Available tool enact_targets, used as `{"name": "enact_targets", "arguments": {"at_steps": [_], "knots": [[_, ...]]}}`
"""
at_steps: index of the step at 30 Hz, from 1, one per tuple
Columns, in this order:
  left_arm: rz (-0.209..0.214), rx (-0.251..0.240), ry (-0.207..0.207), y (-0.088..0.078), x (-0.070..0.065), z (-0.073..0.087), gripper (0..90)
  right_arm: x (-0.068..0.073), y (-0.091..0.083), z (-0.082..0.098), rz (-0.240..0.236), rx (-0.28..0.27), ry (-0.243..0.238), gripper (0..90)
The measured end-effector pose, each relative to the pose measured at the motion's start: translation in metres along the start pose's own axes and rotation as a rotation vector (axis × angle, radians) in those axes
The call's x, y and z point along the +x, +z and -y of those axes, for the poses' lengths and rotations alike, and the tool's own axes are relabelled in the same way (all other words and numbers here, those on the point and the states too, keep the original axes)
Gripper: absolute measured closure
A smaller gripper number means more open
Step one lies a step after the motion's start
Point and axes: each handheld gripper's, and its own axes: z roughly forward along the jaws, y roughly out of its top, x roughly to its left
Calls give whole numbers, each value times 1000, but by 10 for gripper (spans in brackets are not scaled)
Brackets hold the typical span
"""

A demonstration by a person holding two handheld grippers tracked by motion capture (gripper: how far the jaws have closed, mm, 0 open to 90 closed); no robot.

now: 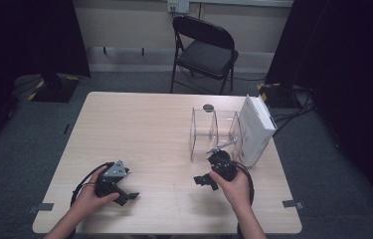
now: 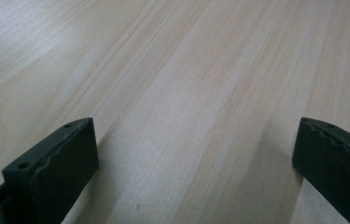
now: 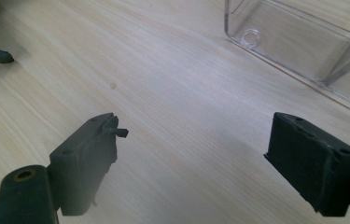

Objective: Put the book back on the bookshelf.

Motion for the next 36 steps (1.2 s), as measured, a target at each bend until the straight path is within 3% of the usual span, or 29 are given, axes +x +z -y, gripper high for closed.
{"name": "enact_targets", "arguments": {"at_steps": [5,6,14,36], "knots": [[-1,0,1,0,0,0,0,5,8,0,-17,0,-23,147],[0,-1,-1,0,0,0,0,7,9,1,-18,15,-3,147],[0,0,0,0,0,0,0,14,20,1,-39,12,-51,147],[1,0,0,0,0,0,0,29,48,2,-61,35,-108,148]]}}
